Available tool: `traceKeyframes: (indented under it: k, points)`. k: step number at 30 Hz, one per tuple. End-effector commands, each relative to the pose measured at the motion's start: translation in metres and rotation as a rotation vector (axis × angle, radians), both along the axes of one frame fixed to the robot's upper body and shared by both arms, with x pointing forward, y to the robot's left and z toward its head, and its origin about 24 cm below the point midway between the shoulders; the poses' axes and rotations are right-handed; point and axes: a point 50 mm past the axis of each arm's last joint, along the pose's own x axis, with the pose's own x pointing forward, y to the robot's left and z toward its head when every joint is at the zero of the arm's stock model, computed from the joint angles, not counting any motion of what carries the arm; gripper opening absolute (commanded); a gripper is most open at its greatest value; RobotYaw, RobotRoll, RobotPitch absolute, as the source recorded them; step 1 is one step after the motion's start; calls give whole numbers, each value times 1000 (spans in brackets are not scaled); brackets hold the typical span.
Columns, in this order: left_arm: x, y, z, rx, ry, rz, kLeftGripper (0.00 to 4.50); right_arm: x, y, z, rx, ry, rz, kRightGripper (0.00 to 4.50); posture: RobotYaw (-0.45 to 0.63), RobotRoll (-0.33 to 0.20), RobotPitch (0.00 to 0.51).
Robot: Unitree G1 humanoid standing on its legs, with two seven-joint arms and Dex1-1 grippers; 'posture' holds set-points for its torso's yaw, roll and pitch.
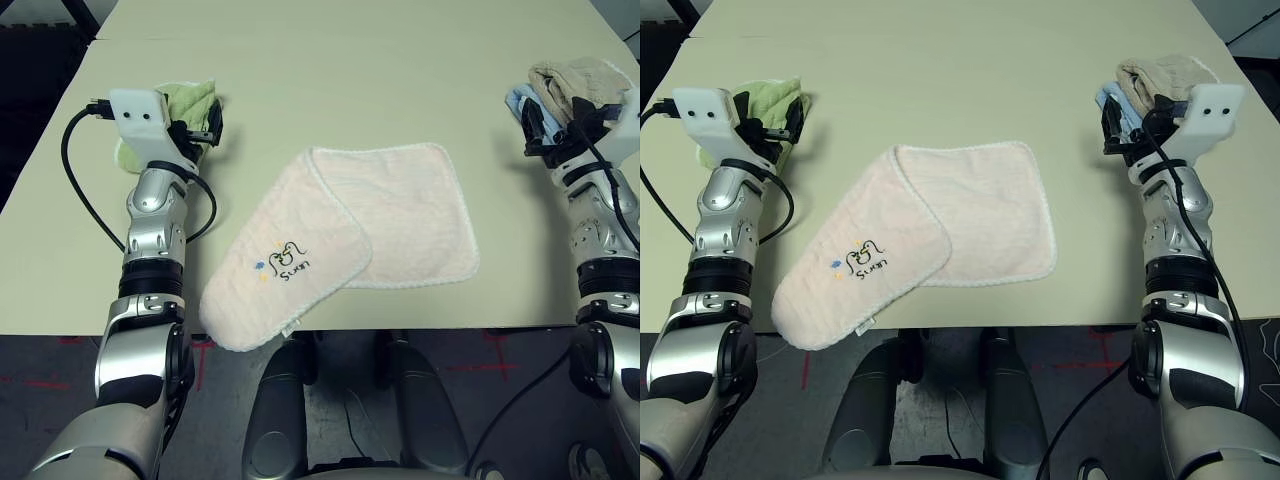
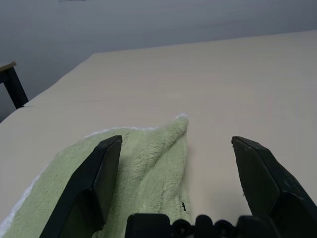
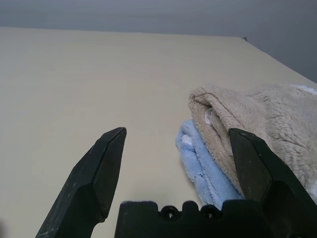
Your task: Fold the towel and set it aside.
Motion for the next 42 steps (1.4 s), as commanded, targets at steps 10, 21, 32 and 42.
traceKeyframes:
  k: [10,21,32,42]
  points:
    - [-10,-5,-7,16,91,-375,4500,-1,-3,-4,-9,20,-2,4474,-37,0,282]
    - [-24,-17,-4,235,241,-775,4500,4,5,-7,-38,68,74,4474,-9,0,297]
    - [-33,-24,-11,392,339,-900,4500,17,34,-4,-218,287,406,4474,-18,0,299]
    - [-36,-33,-5,421,308,-950,4500,27,48,-5,-318,538,553,4474,-2,0,295]
